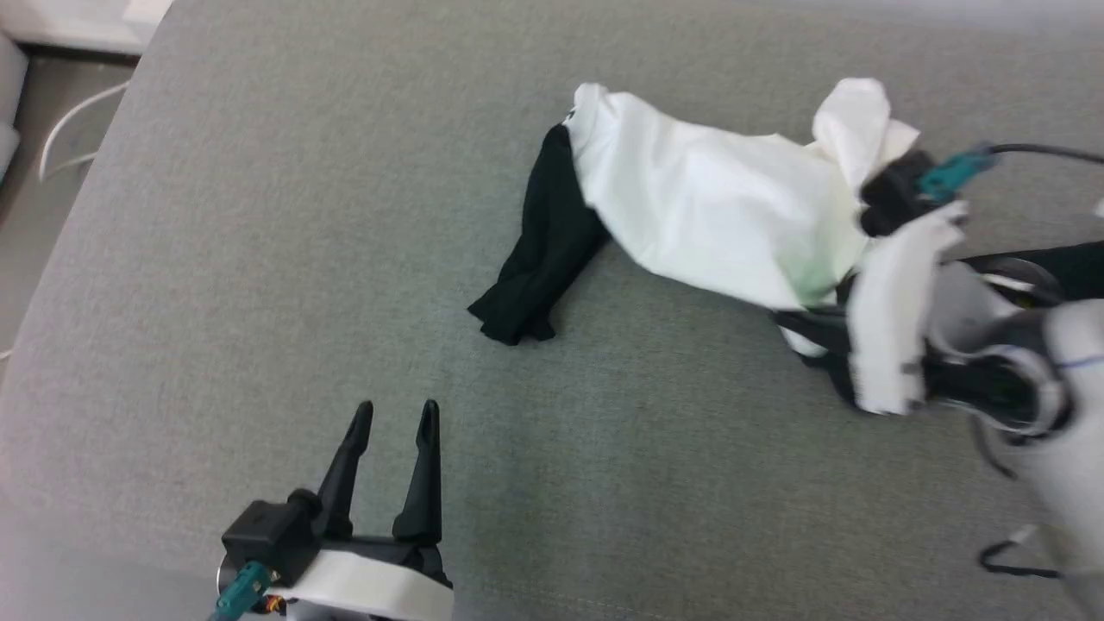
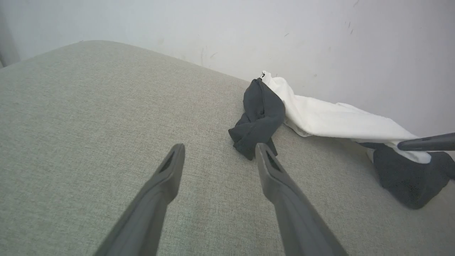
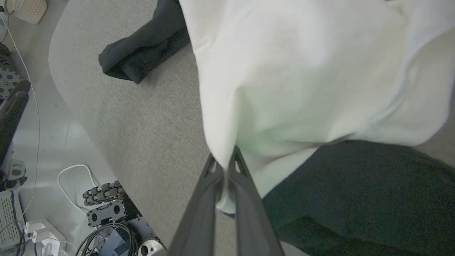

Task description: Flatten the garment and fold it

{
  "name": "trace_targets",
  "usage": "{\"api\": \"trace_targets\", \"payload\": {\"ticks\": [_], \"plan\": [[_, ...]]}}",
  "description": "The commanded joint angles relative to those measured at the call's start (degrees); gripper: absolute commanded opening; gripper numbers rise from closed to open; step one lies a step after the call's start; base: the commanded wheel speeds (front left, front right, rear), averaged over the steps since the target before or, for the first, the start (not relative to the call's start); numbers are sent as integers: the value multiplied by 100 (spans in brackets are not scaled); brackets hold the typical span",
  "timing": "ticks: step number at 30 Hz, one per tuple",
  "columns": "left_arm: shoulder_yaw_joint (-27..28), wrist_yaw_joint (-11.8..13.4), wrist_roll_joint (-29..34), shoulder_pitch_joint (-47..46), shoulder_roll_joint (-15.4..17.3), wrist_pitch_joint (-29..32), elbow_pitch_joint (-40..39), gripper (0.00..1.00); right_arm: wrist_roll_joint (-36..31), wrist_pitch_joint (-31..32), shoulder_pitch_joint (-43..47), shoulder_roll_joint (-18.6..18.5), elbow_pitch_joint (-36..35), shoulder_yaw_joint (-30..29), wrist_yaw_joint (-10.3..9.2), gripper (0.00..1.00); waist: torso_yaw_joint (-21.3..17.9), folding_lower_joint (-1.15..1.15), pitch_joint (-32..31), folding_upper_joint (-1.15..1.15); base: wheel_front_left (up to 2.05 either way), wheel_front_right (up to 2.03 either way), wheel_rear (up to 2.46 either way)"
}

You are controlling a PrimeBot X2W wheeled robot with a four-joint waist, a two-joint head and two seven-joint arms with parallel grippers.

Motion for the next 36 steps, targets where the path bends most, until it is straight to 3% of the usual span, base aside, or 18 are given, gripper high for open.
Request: {"api": "trace_targets", "payload": {"ticks": [1, 3, 4, 9, 12, 14, 15, 16, 18, 23, 31, 36], "plan": [[3, -43, -59, 104, -14, -27, 32, 100, 187, 590, 280, -219, -252, -284, 3, 0, -245, 0, -257, 0, 0, 0, 0], [-18, -32, -87, 170, -15, -27, 39, 100, 281, 1248, 636, -374, -577, -687, 3, 0, -305, 0, -324, 0, 0, 0, 0], [-18, -32, -87, 170, -15, -27, 39, 100, 281, 1248, 636, -374, -577, -687, 3, 0, -305, 0, -324, 0, 0, 0, 0], [-67, -39, -126, 283, -15, -27, 41, 100, 46, 2374, 1586, -243, -1365, -2223, 3, 0, -375, 0, -343, 0, 0, 0, 0], [-74, -65, -116, 300, -15, -27, 61, 100, -370, 2531, 1879, 91, -1853, -3057, 3, 0, -396, 0, -296, 0, 0, 0, 0], [-74, -90, -102, 276, -15, -27, 81, 100, -841, 2314, 1978, 126, -2074, -3251, 3, 0, -410, 0, -250, 0, 0, 0, 0], [-78, -100, -96, 251, -15, -27, 95, 100, -1056, 2136, 2035, 86, -2126, -3224, 3, 9, -413, 0, -229, 0, 0, 0, 0], [-85, -113, -94, 221, -15, -27, 106, 100, -1263, 1891, 2075, 92, -2098, -3238, 3, 42, -416, 0, -208, 0, 0, 0, 0], [-114, -136, -100, 160, -15, -27, 129, 100, -1489, 1519, 2146, 173, -1944, -3163, 3, 100, -413, 0, -191, 0, 0, 0, 0], [-116, -168, -88, 168, -15, -27, 196, 100, -1377, 1347, 2165, 321, -1803, -2863, 3, 100, -465, 0, -243, 0, 0, 0, 0], [-174, -169, -159, 244, -15, -27, 264, 100, -809, 1720, 1682, 492, -2522, -3098, 3, 100, -519, 0, -355, 0, 0, 0, 0], [-217, -168, -179, 167, -15, -27, 239, 100, -1198, 1001, 1111, 265, -2703, -2960, 3, 100, -421, 0, -222, 0, 0, 0, 0]]}}
